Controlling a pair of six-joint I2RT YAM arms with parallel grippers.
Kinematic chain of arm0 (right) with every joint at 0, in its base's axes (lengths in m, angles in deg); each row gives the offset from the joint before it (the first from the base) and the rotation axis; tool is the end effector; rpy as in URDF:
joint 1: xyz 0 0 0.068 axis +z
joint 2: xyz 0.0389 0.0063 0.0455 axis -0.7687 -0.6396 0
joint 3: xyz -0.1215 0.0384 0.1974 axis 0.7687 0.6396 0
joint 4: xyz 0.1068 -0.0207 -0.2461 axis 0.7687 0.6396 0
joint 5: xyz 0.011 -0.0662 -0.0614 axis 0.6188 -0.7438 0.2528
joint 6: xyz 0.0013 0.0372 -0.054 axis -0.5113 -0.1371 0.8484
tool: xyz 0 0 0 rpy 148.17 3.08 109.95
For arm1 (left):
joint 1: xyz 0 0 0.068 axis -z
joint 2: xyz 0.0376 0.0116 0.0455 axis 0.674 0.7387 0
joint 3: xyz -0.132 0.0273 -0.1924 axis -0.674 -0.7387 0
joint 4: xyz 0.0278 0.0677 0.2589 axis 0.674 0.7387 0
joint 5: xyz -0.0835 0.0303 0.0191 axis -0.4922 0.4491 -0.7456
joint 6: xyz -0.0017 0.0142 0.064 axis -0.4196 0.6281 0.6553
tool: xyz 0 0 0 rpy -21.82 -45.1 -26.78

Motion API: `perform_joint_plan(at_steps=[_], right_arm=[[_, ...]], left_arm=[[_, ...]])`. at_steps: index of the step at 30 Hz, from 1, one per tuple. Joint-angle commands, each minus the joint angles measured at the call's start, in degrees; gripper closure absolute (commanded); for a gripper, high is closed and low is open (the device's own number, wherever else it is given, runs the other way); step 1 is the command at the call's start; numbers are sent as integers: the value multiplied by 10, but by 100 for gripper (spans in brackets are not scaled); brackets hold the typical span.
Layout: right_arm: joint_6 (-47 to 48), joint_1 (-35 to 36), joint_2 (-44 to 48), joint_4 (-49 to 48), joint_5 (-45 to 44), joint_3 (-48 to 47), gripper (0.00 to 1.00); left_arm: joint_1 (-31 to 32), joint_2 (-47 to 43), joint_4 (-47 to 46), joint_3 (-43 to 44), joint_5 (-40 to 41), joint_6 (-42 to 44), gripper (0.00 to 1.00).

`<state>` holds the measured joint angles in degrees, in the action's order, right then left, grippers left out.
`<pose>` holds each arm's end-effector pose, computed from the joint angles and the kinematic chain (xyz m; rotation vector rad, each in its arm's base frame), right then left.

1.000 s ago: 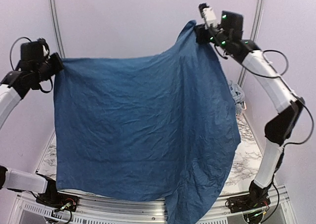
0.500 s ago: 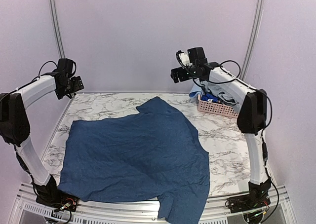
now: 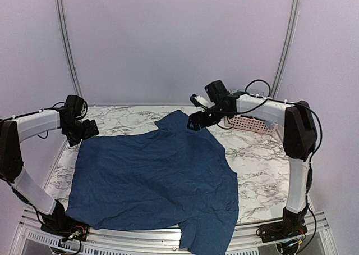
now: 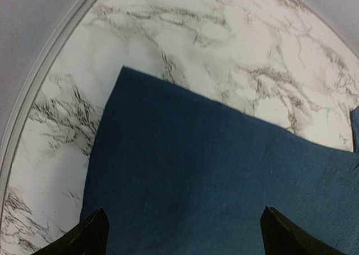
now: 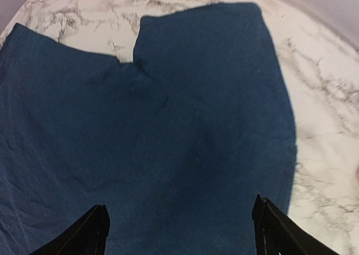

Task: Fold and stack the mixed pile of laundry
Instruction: Flatten out the crumpled T-shirt at the center of the board, then move the flattened T-shirt to the center of the board.

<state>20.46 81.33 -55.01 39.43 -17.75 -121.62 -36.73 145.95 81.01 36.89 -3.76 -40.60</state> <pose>0.3911 0.2474 0.2012 -0.6975 2.3506 0.4942 0.3374 -0.0274 0.1785 -0.5587 2.4071 -0.1203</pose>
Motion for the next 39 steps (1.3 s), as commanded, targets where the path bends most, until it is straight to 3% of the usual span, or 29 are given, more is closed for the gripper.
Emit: perform_joint_plan(at_steps=[1,9,14,22,28,32,36,39], right_arm=[[-30,8,-16,7,27,21,16],[-46,-5,-83,2,5,14,18],[-50,-21,-121,7,-11,-9,19],[-49,-60,-190,12,-30,-90,21],[-41,-85,-289,48,-50,-245,21],[-42,-99,-338,79,-56,-364,21],[-43,-101,-315,70,-39,-379,21],[-38,-95,-256,58,-20,-336,20]], left_arm=[[3,16,14,-26,-28,-18,6],[2,137,13,17,12,-8,19],[2,230,27,89,14,5,36],[1,367,43,245,-8,23,47],[-6,443,55,379,-27,15,44],[-12,436,55,420,-43,5,35],[-12,388,53,417,-40,10,22],[-13,325,52,382,-29,19,11]])
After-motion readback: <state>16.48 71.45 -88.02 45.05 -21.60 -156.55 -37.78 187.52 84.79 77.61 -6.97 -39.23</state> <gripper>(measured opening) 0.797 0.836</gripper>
